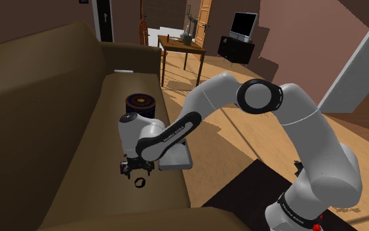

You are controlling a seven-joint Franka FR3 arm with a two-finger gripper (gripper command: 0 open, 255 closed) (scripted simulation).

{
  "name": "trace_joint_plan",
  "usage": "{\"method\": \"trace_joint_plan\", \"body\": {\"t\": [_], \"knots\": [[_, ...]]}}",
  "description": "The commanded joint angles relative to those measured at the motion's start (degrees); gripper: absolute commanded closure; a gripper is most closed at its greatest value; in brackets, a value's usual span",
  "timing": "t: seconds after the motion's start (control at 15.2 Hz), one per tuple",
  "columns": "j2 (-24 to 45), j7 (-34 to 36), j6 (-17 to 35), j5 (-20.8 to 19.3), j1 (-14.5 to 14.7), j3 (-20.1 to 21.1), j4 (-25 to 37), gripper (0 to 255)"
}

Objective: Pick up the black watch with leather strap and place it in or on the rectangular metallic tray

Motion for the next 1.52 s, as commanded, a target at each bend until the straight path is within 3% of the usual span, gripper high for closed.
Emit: {"method": "trace_joint_plan", "body": {"t": [0.0, 0.66, 0.73, 1.45], "knots": [[1.03, 0.07, 1.07, -0.71, 0.33, -0.54, 0.03, 0], [2.33, 0.34, 2.14, -1.28, 0.66, -1.17, 0.30, 0], [2.33, 0.34, 2.14, -1.28, 0.66, -1.17, 0.30, 255], [1.12, 0.19, 1.48, -0.87, 0.28, -0.67, -0.29, 255]]}}
